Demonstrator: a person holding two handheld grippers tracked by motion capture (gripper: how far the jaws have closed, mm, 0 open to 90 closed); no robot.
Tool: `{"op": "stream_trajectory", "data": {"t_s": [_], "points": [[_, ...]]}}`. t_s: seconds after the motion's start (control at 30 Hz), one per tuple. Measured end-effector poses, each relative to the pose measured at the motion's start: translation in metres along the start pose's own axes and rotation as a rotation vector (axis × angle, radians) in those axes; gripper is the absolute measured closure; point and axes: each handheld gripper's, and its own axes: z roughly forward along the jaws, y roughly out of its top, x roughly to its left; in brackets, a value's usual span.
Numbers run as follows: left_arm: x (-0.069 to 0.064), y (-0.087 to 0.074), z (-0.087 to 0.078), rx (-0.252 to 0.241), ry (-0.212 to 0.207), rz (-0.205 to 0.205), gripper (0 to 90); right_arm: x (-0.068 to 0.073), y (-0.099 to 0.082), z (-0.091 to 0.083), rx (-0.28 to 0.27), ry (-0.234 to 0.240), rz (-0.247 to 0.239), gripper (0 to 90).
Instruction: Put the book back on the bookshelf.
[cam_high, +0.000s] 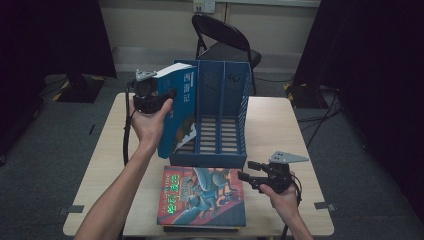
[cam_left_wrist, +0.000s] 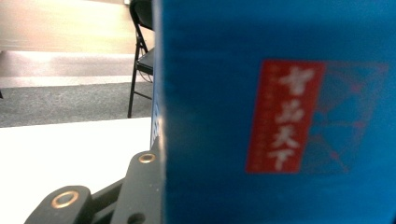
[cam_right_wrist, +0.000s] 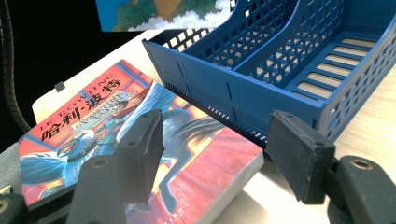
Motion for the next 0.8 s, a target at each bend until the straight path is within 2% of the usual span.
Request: {"op": "stream_trajectory", "data": {"t_s": [0.13,0.23,0.37,0.5,0.63,0.73,0.8], "points": [[-0.007,0.001,0.004,-0.004,0.024,0.015,61.7,-0.002,0.0,-0.002,0.002,-0.018,0.0,36.0],[-0.01,0.001,0.007,-0.008,0.014,-0.005,61.7,-0.002,0.0,-0.002,0.003,-0.016,-0.002,35.9],[-0.013,0.005,0.013,-0.007,0.031,-0.007,61.7,-0.001,-0.001,-0.002,0.009,-0.012,-0.006,35.6],[-0.015,0.002,0.016,-0.044,0.058,-0.003,61.6,0.0,-0.001,-0.001,0.014,-0.002,-0.01,35.5],[-0.016,-0.001,0.019,-0.055,0.046,-0.012,61.6,-0.002,-0.001,0.001,0.02,0.002,-0.008,35.4],[-0.018,0.0,0.021,-0.051,0.048,-0.003,61.5,-0.002,-0.002,0.002,0.025,0.003,-0.006,35.3],[-0.022,-0.001,0.021,-0.059,0.054,0.029,61.5,-0.002,-0.002,0.004,0.029,0.005,-0.009,35.3]]}}
